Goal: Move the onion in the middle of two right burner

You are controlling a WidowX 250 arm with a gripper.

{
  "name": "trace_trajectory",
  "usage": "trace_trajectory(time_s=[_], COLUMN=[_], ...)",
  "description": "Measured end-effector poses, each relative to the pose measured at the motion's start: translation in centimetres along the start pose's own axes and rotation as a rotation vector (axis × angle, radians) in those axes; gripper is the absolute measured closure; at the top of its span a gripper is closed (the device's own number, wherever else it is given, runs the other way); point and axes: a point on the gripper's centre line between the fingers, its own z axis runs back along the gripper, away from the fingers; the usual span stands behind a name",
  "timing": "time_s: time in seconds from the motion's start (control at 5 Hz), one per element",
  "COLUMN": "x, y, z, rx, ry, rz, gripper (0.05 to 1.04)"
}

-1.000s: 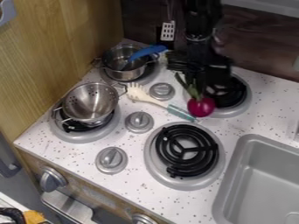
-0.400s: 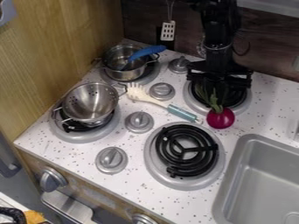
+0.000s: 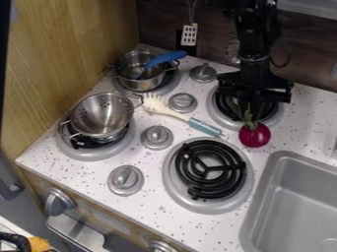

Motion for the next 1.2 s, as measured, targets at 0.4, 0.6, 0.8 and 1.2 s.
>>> trace_trajectory(time_s=[0.4, 0.6, 0.8, 1.2], x=[-0.1, -0.1, 0.1, 0.3], y=[0.3, 0.7, 1.1, 3.5], z=[-0.9, 0.1, 2.0, 3.3], rx=[0.001, 0.018, 0.027, 0.037], ry=[-0.046, -0.087, -0.105, -0.176], rz=[0.039, 0.070, 0.112, 0.162], gripper=[0.494, 0.195, 0.083, 0.083])
